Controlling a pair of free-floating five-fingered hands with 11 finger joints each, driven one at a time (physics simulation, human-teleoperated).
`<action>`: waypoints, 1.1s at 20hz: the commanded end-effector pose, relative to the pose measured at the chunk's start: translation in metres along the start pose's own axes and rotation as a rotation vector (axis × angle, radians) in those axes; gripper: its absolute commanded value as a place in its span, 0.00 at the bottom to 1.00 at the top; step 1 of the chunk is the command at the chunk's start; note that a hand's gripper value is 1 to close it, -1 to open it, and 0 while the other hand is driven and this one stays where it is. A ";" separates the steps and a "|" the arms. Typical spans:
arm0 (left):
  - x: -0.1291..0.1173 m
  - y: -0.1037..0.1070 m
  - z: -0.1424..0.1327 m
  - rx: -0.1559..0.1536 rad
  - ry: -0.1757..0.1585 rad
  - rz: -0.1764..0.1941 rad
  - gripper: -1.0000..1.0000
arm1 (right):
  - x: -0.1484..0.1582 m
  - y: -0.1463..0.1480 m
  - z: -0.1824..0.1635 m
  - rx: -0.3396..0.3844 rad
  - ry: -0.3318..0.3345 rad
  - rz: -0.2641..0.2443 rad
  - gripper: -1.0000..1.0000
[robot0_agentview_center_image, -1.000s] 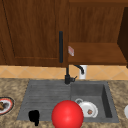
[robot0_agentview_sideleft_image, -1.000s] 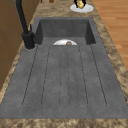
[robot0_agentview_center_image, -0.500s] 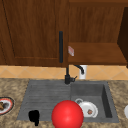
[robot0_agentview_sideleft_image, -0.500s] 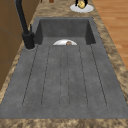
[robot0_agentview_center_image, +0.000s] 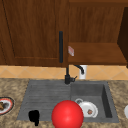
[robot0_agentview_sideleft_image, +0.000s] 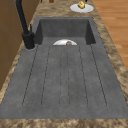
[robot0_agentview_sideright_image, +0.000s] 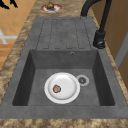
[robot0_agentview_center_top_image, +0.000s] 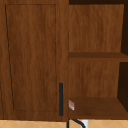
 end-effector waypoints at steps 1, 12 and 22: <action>0.000 0.000 0.000 0.000 0.000 0.000 0.50 | 0.011 -0.026 0.005 -0.018 0.007 0.023 0.00; 0.000 0.000 0.000 0.000 0.000 0.000 0.50 | 0.070 -0.062 0.013 0.018 0.037 0.060 0.00; 0.000 0.000 0.000 0.000 0.000 0.000 0.50 | 0.142 -0.051 0.033 -0.014 0.023 0.075 0.00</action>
